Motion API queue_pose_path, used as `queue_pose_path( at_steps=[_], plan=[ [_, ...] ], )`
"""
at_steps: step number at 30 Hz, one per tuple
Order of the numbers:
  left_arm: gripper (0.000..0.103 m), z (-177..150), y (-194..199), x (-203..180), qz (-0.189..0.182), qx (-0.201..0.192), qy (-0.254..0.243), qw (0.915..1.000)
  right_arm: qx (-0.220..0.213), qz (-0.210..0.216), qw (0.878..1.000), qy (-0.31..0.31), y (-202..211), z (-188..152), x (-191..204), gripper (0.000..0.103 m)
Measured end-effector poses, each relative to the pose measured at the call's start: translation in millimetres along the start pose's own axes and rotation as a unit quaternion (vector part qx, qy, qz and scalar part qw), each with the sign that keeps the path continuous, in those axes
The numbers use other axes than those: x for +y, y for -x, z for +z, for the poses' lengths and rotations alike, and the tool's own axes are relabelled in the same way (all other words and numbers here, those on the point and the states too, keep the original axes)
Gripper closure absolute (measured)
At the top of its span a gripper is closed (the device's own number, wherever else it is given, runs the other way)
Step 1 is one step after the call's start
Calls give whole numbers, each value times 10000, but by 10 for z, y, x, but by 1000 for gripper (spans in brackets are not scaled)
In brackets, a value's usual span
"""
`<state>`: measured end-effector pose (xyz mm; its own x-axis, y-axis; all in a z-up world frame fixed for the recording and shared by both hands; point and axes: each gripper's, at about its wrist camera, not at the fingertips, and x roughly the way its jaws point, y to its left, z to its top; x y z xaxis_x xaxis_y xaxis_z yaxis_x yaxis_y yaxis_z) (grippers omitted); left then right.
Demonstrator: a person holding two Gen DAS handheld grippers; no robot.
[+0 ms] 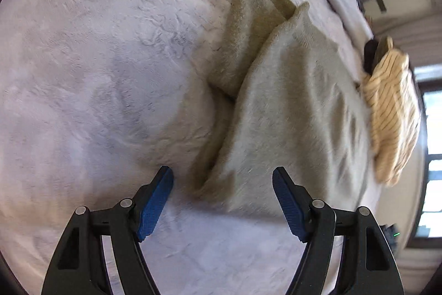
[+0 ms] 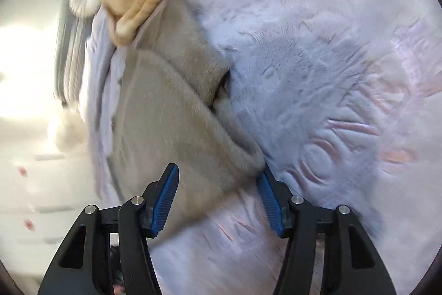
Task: Fold small clothes
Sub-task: 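Withdraw both open tools from the folded grey sweater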
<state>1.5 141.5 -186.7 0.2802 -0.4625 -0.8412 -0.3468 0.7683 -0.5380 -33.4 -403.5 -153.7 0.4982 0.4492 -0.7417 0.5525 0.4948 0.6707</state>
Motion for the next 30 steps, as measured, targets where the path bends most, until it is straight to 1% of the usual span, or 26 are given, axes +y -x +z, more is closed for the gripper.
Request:
queue_pose_path(
  at_steps=[1,2,3,4,5,6,7,8,9,11,12,14,15,16,17,20,23,26,30],
  plan=[
    [57,-9,-2,-17,-11,-78,10,10000,46,-91,9999,34,-47,31,25,91],
    [86,-6,-4,-40,99,-131,-51,9999,157,-244,9993,228,-86,53,96,94],
    [86,3,-5,-63,187,-138,-150,9996,127,-408,9979,492,-69,44,188,94],
    [86,-25,59,-103,227,-288,-273,9990,109,-519,9956,775,-33,35,278,94],
    [86,6,81,-150,235,-340,-383,9984,73,-625,9926,1043,11,15,357,94],
    [86,1,145,-227,330,-450,-672,9962,41,-722,9895,1254,44,-5,424,94],
    [86,-28,181,-254,405,-495,-836,9944,36,-810,9873,1365,83,-10,443,94],
    [86,-52,199,-252,482,-488,-955,9931,46,-880,9861,1411,70,-5,446,94],
    [86,-2,163,-264,553,-446,-991,9925,74,-991,9847,1433,41,4,422,94],
    [86,3,91,-152,801,-333,-996,9912,194,-1220,9812,1482,-101,30,360,93],
    [86,-9,46,-73,861,-275,-962,9912,233,-1300,9797,1509,-167,23,308,93],
    [86,-28,46,76,628,-209,-704,9953,212,-1271,9817,1403,-155,31,274,93],
    [86,-34,86,104,571,-223,-658,9960,202,-1274,9819,1388,-110,12,282,91],
    [86,-48,142,103,616,-261,-725,9951,196,-1320,9811,1404,-65,-15,282,91],
    [86,-64,179,102,726,-290,-802,9937,198,-1357,9804,1412,-84,13,290,91],
    [86,-103,292,110,1144,-367,-1036,9873,190,-1498,9786,1397,15,-50,304,90],
    [86,-90,414,114,1135,-430,-1053,9870,93,-1670,9744,1500,136,-152,321,90],
    [86,-54,515,5,1088,-592,-1182,9852,48,-1721,9704,1692,167,-266,423,90],
    [86,23,570,-217,866,-774,-1466,9824,-30,-1631,9646,2071,198,-432,616,90]
  ],
)
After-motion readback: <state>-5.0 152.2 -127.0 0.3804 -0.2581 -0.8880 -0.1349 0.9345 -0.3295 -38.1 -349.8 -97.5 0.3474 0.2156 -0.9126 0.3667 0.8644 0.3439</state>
